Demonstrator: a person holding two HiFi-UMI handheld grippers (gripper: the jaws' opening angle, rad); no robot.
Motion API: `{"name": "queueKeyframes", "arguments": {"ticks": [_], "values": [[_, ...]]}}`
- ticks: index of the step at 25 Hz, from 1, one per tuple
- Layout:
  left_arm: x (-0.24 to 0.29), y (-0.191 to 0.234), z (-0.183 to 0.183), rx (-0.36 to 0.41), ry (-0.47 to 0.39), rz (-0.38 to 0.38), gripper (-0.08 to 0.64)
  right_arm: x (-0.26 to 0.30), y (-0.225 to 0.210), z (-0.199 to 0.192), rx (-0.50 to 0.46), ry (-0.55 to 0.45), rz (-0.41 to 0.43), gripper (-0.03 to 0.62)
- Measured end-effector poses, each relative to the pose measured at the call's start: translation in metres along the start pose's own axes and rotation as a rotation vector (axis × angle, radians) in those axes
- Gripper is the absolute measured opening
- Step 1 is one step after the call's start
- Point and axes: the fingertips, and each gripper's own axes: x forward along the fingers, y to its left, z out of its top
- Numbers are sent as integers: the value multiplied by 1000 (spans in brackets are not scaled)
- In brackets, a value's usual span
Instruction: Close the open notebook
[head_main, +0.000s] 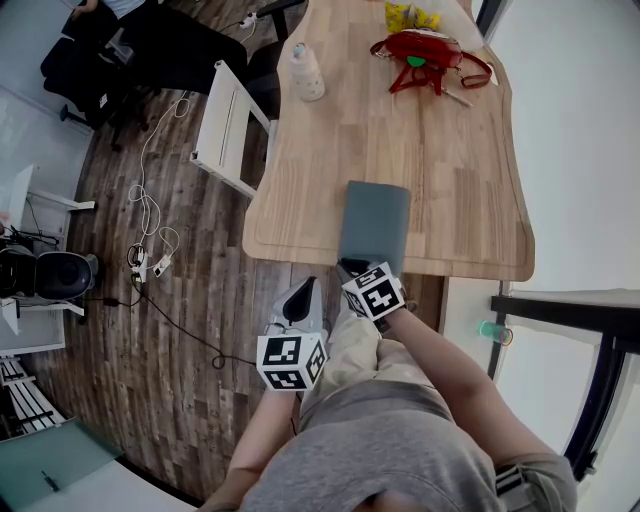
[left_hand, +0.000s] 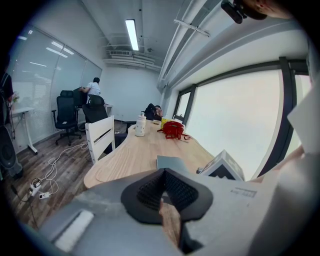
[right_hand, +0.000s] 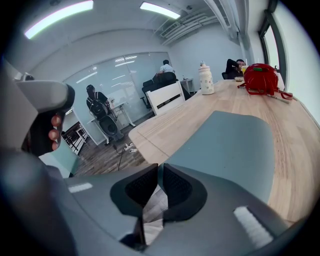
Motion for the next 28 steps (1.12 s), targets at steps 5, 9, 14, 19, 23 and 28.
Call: {"name": "queueKeyframes", "arguments": {"ticks": [5, 9, 14, 19, 23, 28], "values": [[-5, 1, 0, -1, -8, 4, 6, 1, 0, 1, -3, 1, -8, 41], [-10, -1, 0, 2, -17, 7, 6, 0, 5, 1, 31, -5, 16, 75], [-14, -6, 3, 8, -34, 1, 6, -14, 2, 6, 113, -60, 26, 112], [-20, -13, 5, 15, -48, -13, 6, -40, -5, 12, 135, -117, -10, 112], [-24, -19, 4, 23, -56, -25, 5, -63, -8, 14, 142, -164, -39, 106], [-31, -28, 4, 34, -65, -43, 6, -92, -9, 17, 141, -213, -71, 98]]}}
